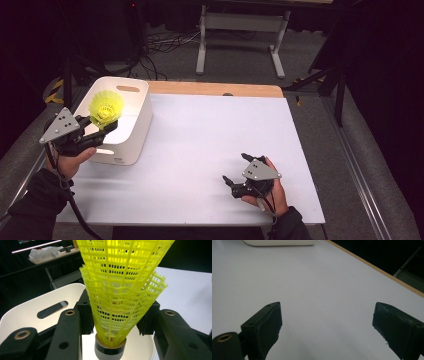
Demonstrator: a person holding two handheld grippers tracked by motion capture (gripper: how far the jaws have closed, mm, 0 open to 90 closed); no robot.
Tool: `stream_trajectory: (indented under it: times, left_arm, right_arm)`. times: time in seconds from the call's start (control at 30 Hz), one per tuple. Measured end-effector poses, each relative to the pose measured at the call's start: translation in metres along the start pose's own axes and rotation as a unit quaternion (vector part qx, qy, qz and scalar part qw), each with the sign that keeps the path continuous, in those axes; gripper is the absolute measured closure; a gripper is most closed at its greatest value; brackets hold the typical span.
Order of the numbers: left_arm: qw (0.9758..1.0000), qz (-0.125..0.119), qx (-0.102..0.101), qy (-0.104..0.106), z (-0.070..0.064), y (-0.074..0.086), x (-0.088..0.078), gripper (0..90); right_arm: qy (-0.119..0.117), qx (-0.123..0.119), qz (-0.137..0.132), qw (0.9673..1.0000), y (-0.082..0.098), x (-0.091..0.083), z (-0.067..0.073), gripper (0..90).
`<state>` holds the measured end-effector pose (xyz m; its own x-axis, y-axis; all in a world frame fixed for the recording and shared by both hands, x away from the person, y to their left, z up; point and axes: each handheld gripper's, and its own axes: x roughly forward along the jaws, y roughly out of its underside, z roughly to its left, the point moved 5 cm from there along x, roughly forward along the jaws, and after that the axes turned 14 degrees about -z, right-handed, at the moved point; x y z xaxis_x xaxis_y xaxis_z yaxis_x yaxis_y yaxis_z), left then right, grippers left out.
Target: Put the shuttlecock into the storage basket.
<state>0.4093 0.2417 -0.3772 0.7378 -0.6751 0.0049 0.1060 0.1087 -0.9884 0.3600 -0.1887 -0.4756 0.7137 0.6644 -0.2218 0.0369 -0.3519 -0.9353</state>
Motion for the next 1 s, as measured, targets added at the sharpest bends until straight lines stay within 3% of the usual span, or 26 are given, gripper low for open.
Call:
stream_trajectory:
  times: [0.27, 0.63, 0.83, 1.0]
  left_arm:
    - [0.9999, 0.005, -0.008, 0.012, 0.006, -0.003, 0.011, 56.2]
    - [0.9997, 0.022, -0.009, 0.000, 0.013, -0.005, 0.024, 56.2]
    - [0.9998, 0.021, -0.003, -0.001, 0.017, -0.014, 0.032, 56.3]
    - [0.9994, 0.034, -0.003, -0.001, 0.023, -0.016, 0.040, 56.2]
  right_arm:
    - [-0.001, -0.001, 0.004, 1.0000, 0.002, 0.001, -0.001, 9.7]
    - [-0.001, 0.000, 0.003, 1.0000, 0.002, 0.001, -0.002, 9.7]
    - [-0.001, 0.003, 0.002, 1.0000, 0.001, 0.000, -0.003, 9.7]
    - [-0.001, 0.004, 0.002, 1.0000, 0.001, -0.001, -0.004, 9.7]
